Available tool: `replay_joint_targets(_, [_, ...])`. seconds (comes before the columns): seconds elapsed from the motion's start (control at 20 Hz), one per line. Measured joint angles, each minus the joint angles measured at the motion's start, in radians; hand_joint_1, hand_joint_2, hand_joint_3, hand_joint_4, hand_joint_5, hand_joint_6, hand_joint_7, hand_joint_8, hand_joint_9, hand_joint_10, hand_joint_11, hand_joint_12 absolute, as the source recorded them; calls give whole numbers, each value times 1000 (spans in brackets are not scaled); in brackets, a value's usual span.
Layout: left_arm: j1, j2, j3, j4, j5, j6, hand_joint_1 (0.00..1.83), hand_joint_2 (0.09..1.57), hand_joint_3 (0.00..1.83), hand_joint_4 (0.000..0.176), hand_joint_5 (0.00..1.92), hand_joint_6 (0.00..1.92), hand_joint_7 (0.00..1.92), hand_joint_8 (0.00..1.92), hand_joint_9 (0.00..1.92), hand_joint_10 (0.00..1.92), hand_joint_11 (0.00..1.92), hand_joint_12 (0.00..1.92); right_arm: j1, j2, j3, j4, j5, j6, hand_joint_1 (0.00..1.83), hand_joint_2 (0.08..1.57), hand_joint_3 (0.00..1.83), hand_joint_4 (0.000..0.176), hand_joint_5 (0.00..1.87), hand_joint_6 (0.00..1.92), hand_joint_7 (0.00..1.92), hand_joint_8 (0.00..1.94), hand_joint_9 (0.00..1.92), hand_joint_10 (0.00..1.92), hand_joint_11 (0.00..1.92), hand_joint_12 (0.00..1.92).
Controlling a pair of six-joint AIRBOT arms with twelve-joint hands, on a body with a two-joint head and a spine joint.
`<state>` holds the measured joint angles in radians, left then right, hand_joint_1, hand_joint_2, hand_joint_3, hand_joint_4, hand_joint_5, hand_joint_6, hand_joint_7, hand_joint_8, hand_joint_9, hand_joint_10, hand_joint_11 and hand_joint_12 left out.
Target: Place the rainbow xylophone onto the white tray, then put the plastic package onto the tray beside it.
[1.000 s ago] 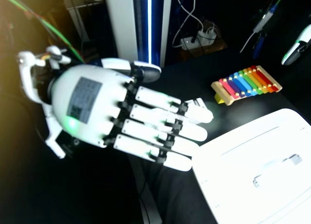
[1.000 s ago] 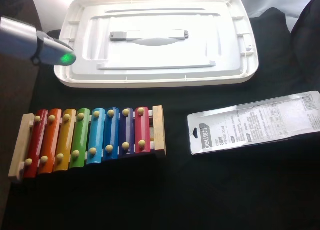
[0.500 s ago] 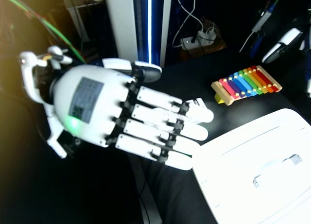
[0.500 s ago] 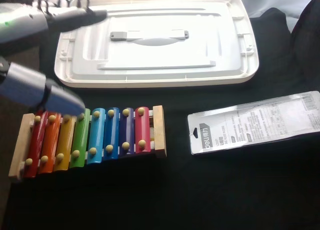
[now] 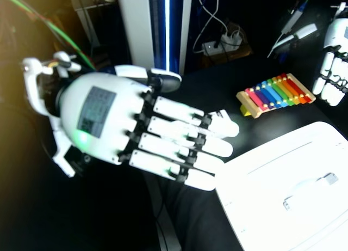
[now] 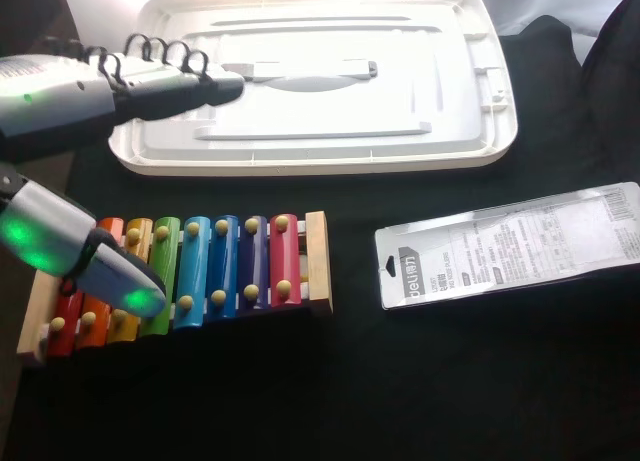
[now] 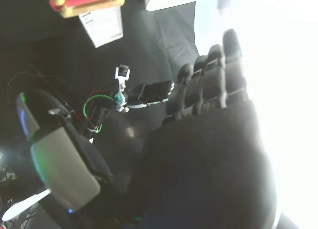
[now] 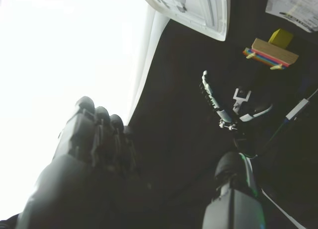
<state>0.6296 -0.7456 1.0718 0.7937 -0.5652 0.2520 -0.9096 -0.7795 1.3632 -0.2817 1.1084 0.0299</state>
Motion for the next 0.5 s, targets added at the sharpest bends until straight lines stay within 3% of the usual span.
replay_joint_targets(0.15, [13,-16,3,12,11,-10,712,614,0,0,0,0,0,0,7,3,4,80,0,-3,0,2,-1,0,553,922,3,3,0,0,30,0,10,0,1,1])
replay_joint_targets(0.3, [50,-57,16,34,23,-39,606,588,0,0,0,0,0,0,13,4,28,90,0,-12,-3,-1,-2,0,542,933,6,22,0,0,44,4,16,2,6,3])
replay_joint_targets(0.45, [85,-81,34,40,26,-66,506,571,0,0,0,0,17,6,31,9,90,113,0,-11,-2,2,-1,0,545,924,1,5,0,0,46,4,17,2,11,6])
replay_joint_targets(0.5, [92,-90,39,40,30,-67,507,567,0,0,0,0,27,9,44,13,104,116,0,-11,-2,1,-2,0,561,934,5,21,0,0,44,2,13,0,3,3])
